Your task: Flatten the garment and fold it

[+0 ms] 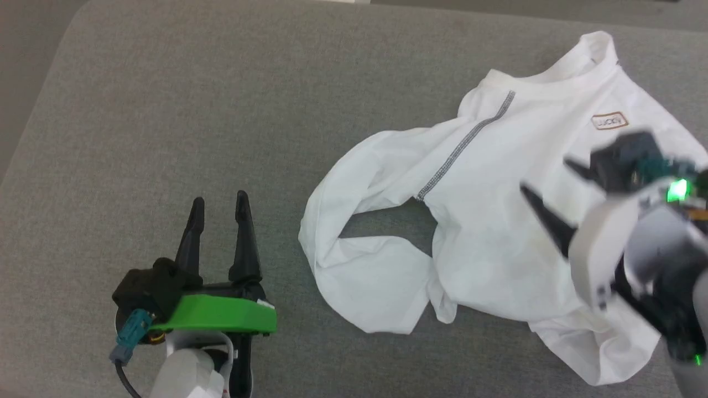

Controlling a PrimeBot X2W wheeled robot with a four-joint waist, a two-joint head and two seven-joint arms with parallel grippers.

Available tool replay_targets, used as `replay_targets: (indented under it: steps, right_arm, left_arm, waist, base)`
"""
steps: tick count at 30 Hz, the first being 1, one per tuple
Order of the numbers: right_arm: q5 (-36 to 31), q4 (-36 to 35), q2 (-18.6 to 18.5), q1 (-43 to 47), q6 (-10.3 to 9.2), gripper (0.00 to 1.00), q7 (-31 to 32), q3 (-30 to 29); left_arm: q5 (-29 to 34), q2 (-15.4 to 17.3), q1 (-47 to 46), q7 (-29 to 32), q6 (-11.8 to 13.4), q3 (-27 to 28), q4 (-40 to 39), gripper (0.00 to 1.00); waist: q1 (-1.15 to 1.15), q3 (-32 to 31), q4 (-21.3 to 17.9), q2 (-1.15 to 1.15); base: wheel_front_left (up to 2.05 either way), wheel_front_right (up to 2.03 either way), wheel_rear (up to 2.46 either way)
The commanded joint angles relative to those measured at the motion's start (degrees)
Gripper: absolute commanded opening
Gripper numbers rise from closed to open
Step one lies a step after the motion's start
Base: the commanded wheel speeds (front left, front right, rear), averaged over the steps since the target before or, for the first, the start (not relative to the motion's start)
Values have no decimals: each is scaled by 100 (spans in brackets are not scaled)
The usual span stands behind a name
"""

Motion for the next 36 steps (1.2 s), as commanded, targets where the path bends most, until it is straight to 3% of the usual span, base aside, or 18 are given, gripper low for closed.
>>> replay_targets:
  steps: [1,4,7,10,16,17,18,19,20,21,26,30,34,36]
  right_arm:
    - [54,-281,-75,391,-9,100,233,-53]
    - [55,-940,-124,1268,-9,100,711,-209]
    - [-44,-1146,-127,1779,-9,100,808,-199]
    - [-146,-926,-142,2003,-9,100,720,-52]
    - [-530,-68,-454,1626,-9,100,256,476]
    - [-579,55,-456,1554,-9,89,218,496]
    - [-639,164,-499,1459,-9,89,187,564]
    - [-643,217,-479,1378,-9,42,120,567]
    - [-621,270,-413,1286,-9,10,27,526]
    - [-616,305,-400,1225,-9,0,-7,530]
    - [-271,150,-338,944,-9,0,-54,566]
    - [421,-332,-408,987,-9,0,366,772]
    - [1362,-1051,-884,1331,-9,0,1286,1204]
    - [1673,-1260,-1172,1639,-9,0,1796,1105]
  left_arm:
    - [74,-22,71,-27,-39,38,-2,100]
    - [82,-22,172,-27,-69,95,-23,100]
    - [80,-22,229,-27,-92,121,-23,100]
    - [71,-22,225,-27,-111,105,-28,100]
    - [76,-22,82,-27,-107,68,-50,100]
    - [75,-22,61,-27,-104,62,-54,100]
    - [79,-22,42,-27,-103,61,-54,100]
    - [82,-22,30,-27,-100,65,-52,100]
    - [81,-22,18,-27,-93,76,-51,100]
    - [79,-22,14,-27,-88,84,-49,100]
    - [66,-23,53,-27,-73,101,-18,100]
    - [54,-23,107,-27,-60,124,-19,100]
    - [36,-23,173,-27,-66,178,-16,100]
    - [23,-23,210,-27,-77,188,-9,100]
  waist:
    - [0,-283,-167,0]
    - [0,-319,-146,0]
    - [0,-326,-118,0]
    - [0,-288,-71,0]
    - [0,-121,4,0]
    - [0,-104,15,0]
    - [0,-88,22,0]
    - [0,-77,20,0]
    - [0,-69,12,0]
    - [0,-69,2,0]
    - [0,-203,-119,0]
    - [0,-368,-237,0]
    - [0,-467,-349,0]
    - [0,-491,-397,0]
  base:
    - [0,0,0]
    - [0,0,0]
    - [0,0,0]
    - [0,0,0]
    - [0,0,0]
    - [0,0,0]
    - [0,0,0]
    - [0,0,0]
    - [0,0,0]
    - [0,0,0]
    - [0,0,0]
    - [0,0,0]
    - [0,0,0]
    - [0,0,0]
